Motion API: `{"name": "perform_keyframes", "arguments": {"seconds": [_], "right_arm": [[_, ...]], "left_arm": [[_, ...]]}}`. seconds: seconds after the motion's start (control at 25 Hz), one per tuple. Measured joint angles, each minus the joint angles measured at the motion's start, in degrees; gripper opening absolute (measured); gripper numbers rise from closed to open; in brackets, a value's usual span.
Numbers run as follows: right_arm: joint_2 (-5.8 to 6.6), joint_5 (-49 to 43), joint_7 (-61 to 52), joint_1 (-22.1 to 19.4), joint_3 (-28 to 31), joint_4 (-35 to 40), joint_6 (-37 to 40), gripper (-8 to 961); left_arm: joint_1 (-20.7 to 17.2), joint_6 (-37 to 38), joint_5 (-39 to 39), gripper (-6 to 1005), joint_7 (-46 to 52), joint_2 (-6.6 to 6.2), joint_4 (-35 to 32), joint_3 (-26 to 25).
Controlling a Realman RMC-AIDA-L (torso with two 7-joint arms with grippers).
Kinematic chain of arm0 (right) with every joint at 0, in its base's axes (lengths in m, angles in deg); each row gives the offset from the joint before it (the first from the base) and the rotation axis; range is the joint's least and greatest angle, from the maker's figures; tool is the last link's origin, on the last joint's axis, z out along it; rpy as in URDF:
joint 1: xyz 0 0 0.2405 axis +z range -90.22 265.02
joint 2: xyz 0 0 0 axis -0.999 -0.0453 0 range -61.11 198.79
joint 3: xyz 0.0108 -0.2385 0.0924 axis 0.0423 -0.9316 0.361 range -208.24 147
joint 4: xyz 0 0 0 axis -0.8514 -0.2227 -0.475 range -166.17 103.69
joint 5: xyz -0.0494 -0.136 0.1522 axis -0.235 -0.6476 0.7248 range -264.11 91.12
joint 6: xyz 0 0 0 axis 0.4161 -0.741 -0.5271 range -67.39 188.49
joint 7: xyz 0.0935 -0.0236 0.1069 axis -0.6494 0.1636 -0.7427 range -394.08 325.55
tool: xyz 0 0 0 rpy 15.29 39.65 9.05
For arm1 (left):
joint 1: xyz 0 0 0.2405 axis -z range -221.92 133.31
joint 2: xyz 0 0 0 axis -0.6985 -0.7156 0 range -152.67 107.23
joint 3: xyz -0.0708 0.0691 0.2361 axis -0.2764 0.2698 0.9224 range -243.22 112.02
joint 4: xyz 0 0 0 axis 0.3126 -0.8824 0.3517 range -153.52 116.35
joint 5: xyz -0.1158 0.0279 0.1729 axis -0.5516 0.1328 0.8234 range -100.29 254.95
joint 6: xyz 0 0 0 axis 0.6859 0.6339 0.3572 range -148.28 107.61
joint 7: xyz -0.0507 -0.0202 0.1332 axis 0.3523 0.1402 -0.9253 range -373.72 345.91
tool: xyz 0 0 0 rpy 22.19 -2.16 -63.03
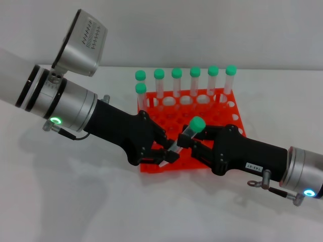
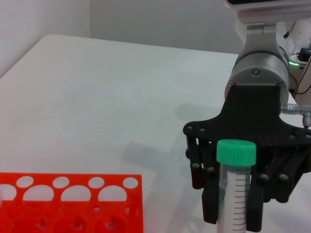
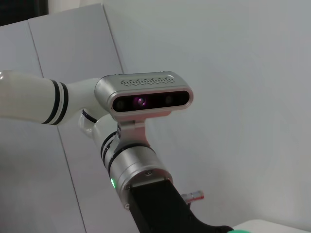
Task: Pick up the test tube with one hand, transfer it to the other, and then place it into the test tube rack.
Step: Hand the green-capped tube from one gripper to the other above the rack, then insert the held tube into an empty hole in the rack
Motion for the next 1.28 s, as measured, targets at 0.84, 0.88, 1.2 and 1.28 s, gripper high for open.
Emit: {"name": "perform_keyframes", "arguments": {"seconds": [0.84,0.88,1.2,1.28], "right_arm": [[0.0,0.0,0.5,-0.2,-0.2,0.0,0.0,206],[0.02,0.0,0.6,-0.2,-0.2,-0.1,0.0,206],[0.23,0.1,1.1,0.4,0.5,0.1,-0.9,207],[0.3,0.1,1.2,1.0,0.9,0.1,-1.5,207]], "left_arm": [[-1.5,1.1,-3.2,716,2.5,-0.39,2.8,-0.1],[-2.4,1.7,-4.8,737,2.6,-0.43,4.7,-0.1],[-13.0,8.5,-20.7,881,4.0,-0.33,18.4,-0.1],[-17.1,9.7,-26.2,882,3.9,-0.29,19.5,-0.1]]}}
